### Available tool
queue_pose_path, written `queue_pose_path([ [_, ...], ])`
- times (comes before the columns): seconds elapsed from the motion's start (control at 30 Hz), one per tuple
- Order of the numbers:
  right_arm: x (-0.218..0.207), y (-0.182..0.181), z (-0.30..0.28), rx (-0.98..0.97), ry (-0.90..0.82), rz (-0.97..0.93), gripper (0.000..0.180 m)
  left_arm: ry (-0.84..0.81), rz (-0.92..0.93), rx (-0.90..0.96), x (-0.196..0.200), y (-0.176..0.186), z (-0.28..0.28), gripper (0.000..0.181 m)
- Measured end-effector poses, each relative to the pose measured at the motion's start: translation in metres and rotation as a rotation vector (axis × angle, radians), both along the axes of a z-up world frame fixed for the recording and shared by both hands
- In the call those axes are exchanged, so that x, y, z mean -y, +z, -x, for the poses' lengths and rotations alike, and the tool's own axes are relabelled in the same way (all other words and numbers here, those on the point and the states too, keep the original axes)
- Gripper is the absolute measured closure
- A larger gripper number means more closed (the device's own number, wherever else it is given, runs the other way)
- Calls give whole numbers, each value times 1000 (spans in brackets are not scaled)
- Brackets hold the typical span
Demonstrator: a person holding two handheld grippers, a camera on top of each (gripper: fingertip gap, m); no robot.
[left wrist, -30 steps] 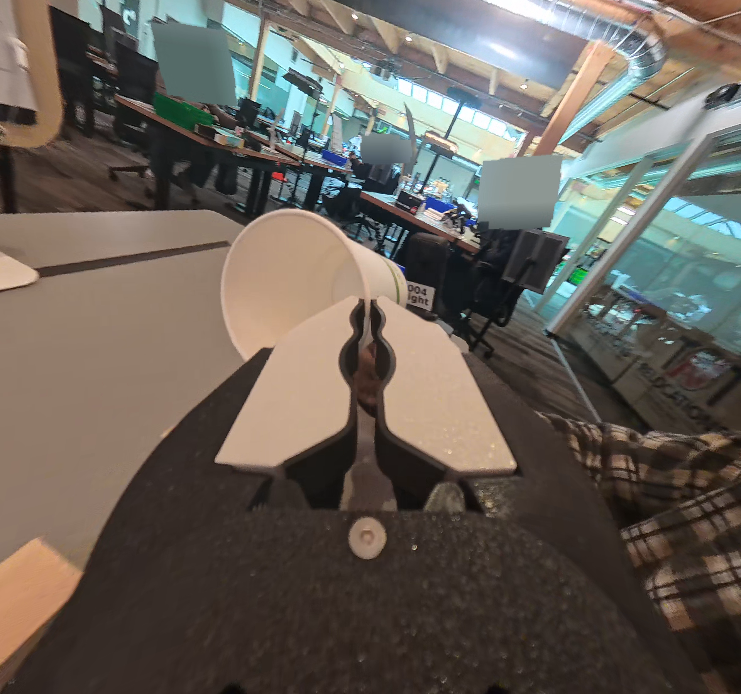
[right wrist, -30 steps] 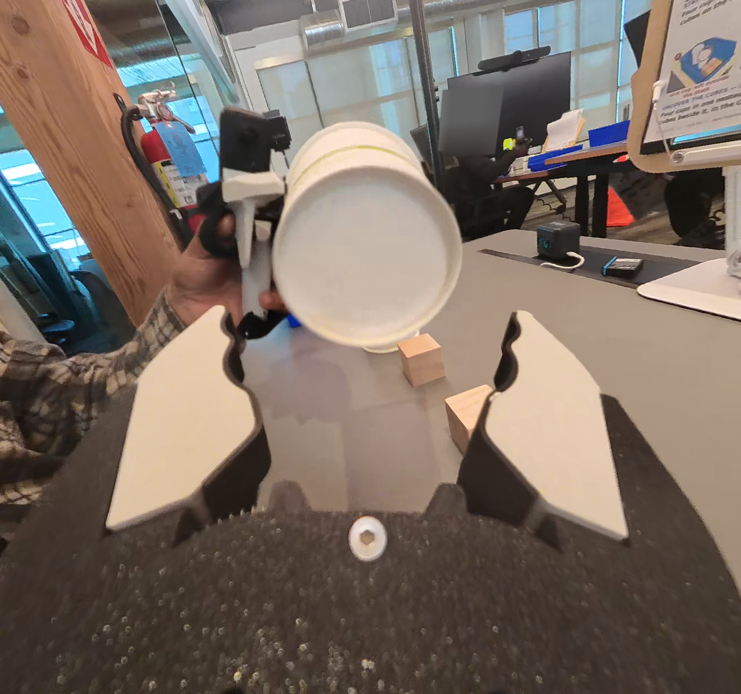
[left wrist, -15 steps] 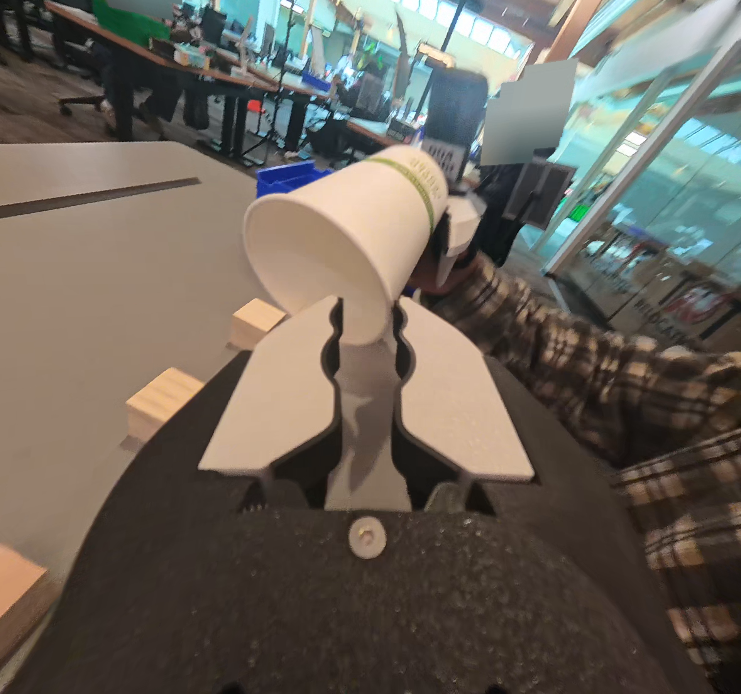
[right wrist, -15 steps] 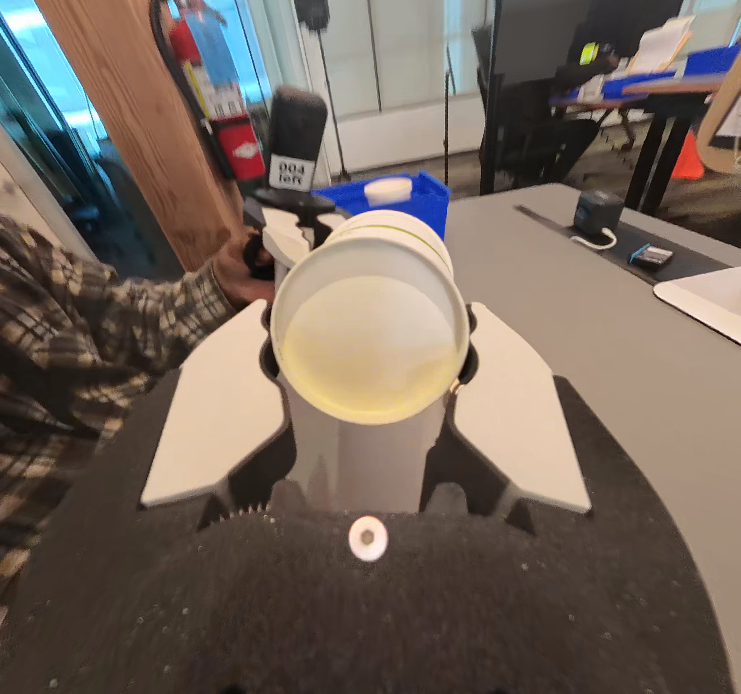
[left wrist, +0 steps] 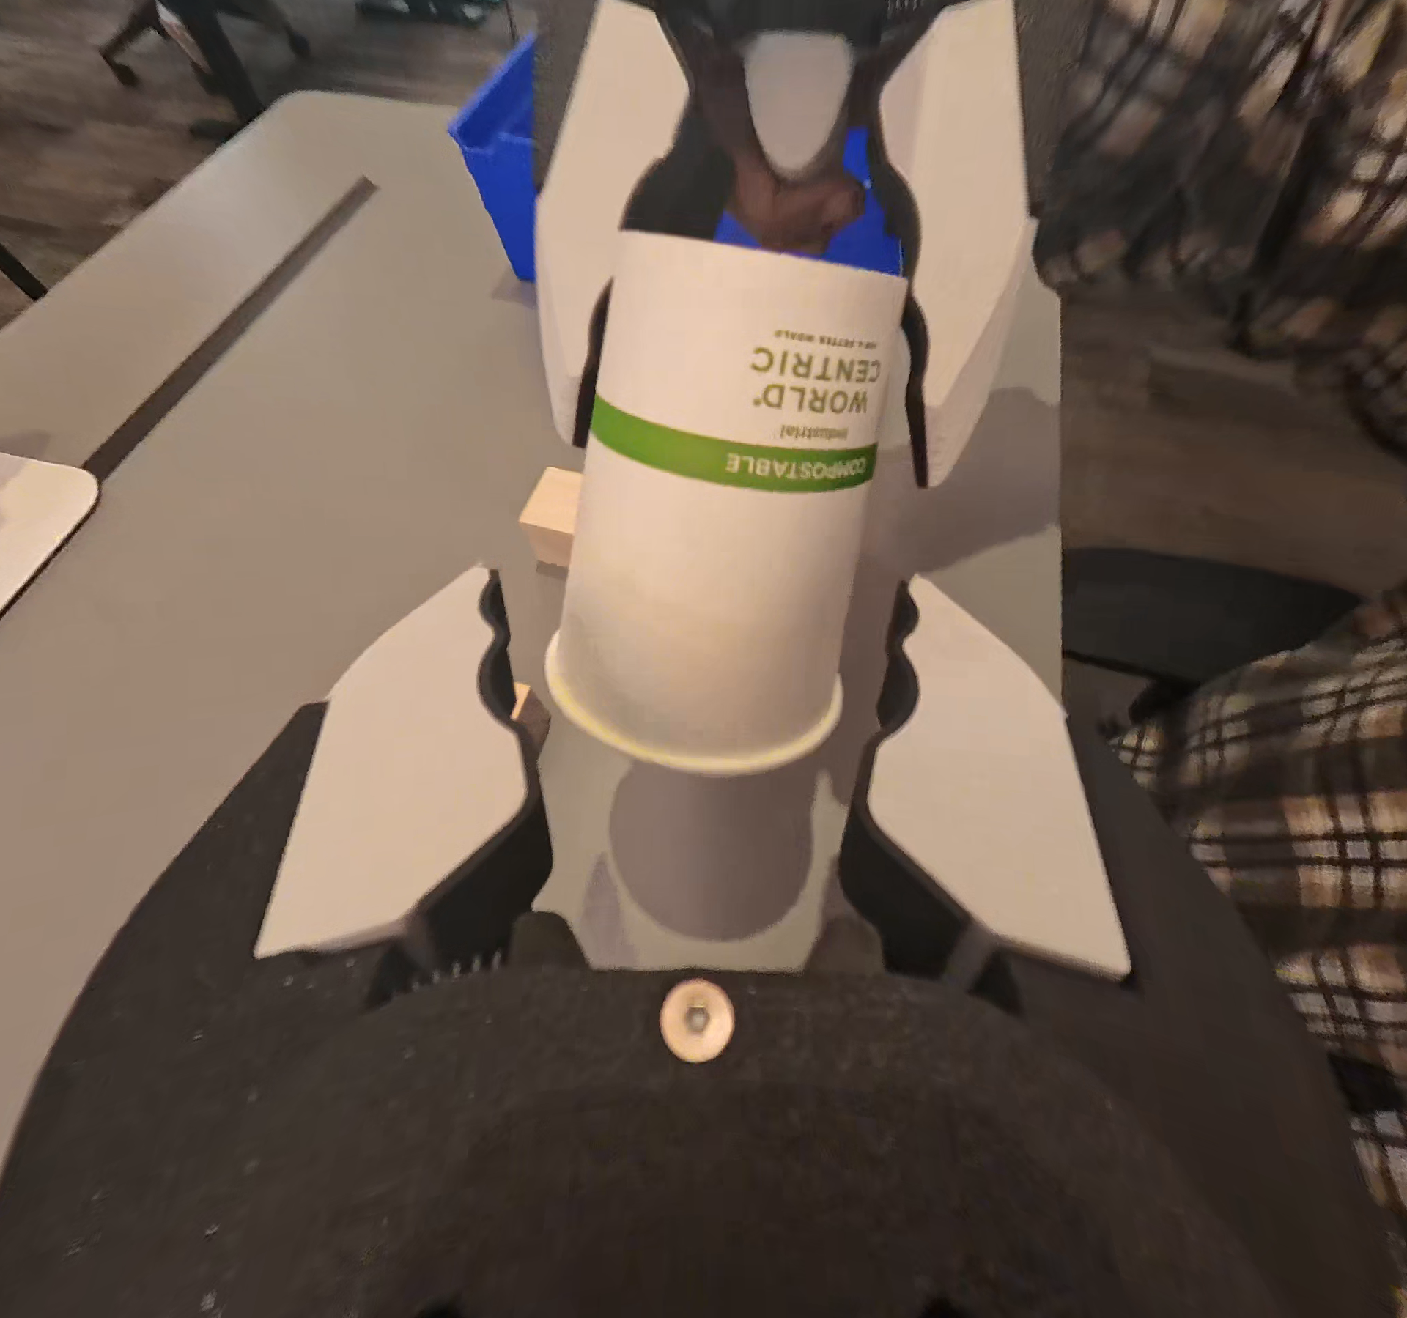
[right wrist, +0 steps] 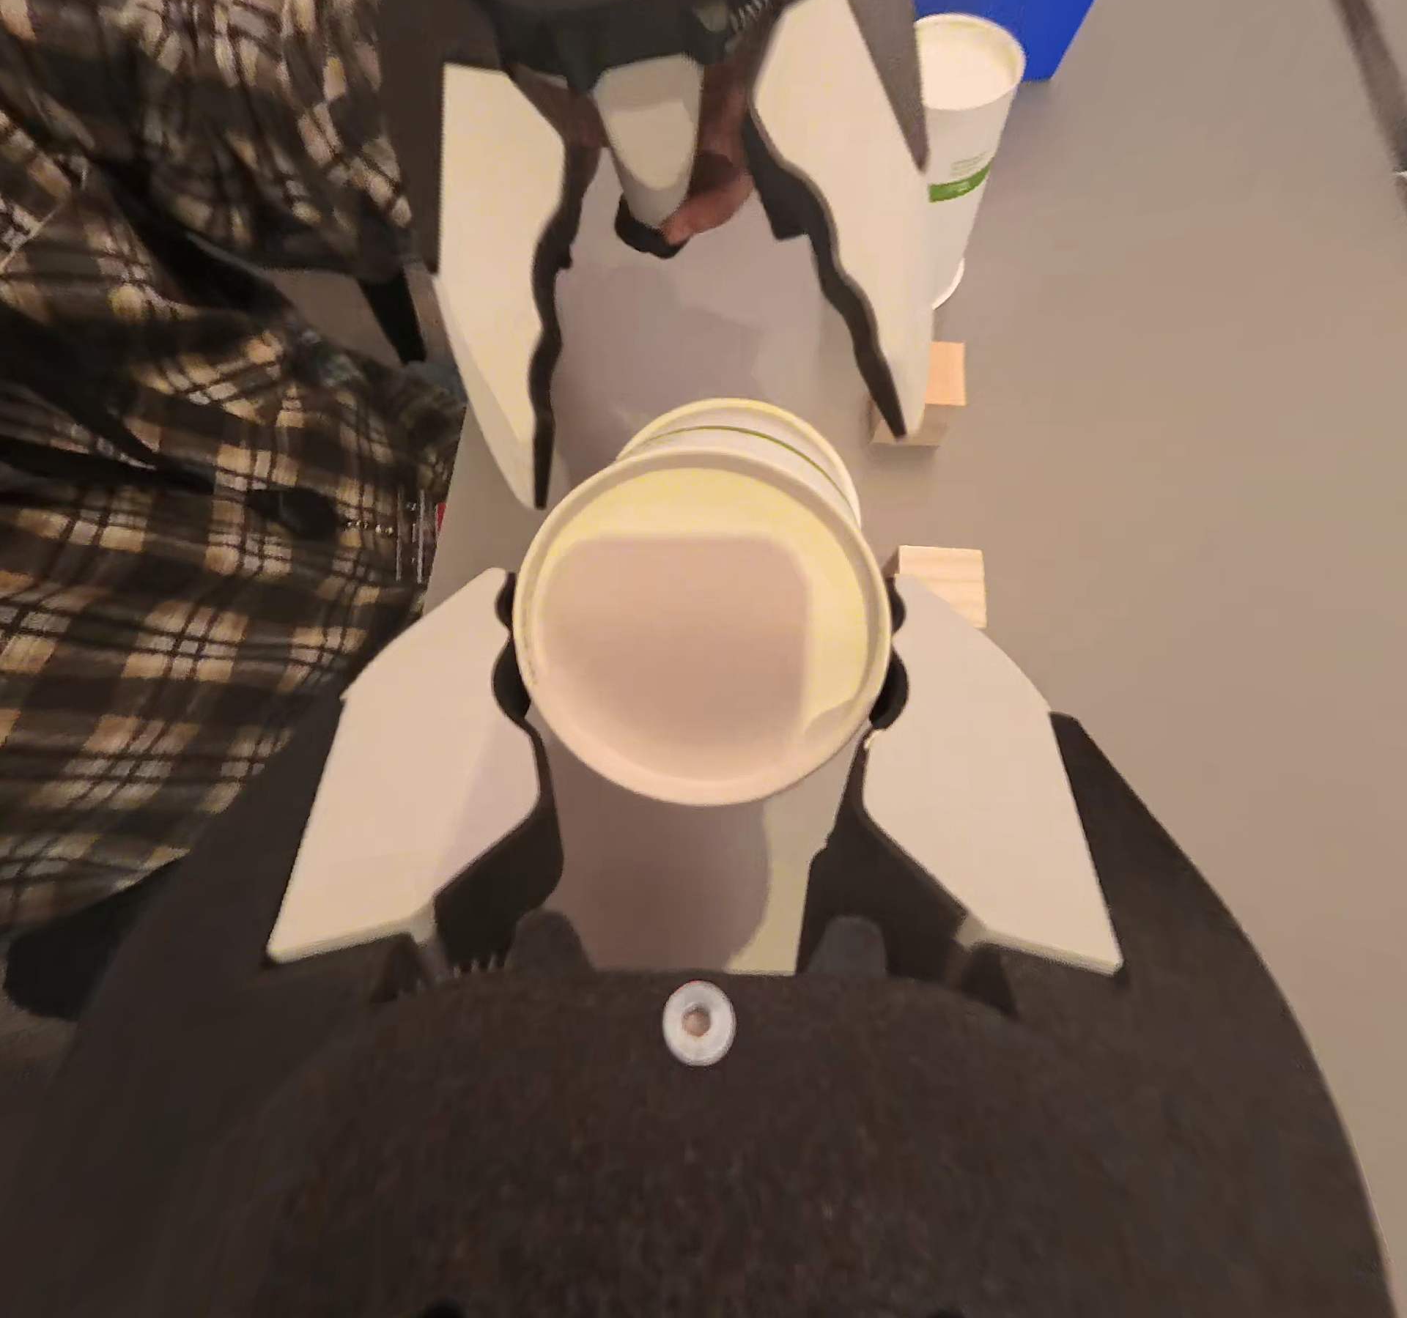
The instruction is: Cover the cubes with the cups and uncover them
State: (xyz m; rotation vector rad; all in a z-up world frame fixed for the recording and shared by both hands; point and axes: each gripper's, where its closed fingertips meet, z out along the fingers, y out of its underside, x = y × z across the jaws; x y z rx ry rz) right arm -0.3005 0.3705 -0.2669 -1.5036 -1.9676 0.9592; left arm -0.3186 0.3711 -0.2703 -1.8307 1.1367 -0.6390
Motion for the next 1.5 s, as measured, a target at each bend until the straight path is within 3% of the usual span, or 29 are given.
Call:
queue_pose_path([
  [0.27,17,-10,8,130,108,23,92,-119,71,-25,11,-15,-19,98],
  [0.5,17,-18,14,154,137,42,91,-94,99,-5,12,-25,-15,103],
  [0.57,11,-11,19,79,107,29,86,-45,109,37,11,-23,-9,103],
  [0.67,-8,6,24,-77,1,-15,58,78,85,115,2,-17,12,103],
  [0.73,-29,19,23,-205,-118,-32,49,228,43,197,-12,-9,38,103],
  [0.87,-74,39,5,-511,-374,-33,50,601,-61,308,-41,-4,112,103],
  [1.0,-104,36,-19,-715,-529,-19,58,882,-141,371,-53,-12,168,103],
  [1.2,-115,16,-31,-830,-564,60,67,953,-132,300,-66,-39,173,103],
  [1.5,-108,9,-31,-827,-516,78,70,955,-94,217,-81,-74,166,102],
])
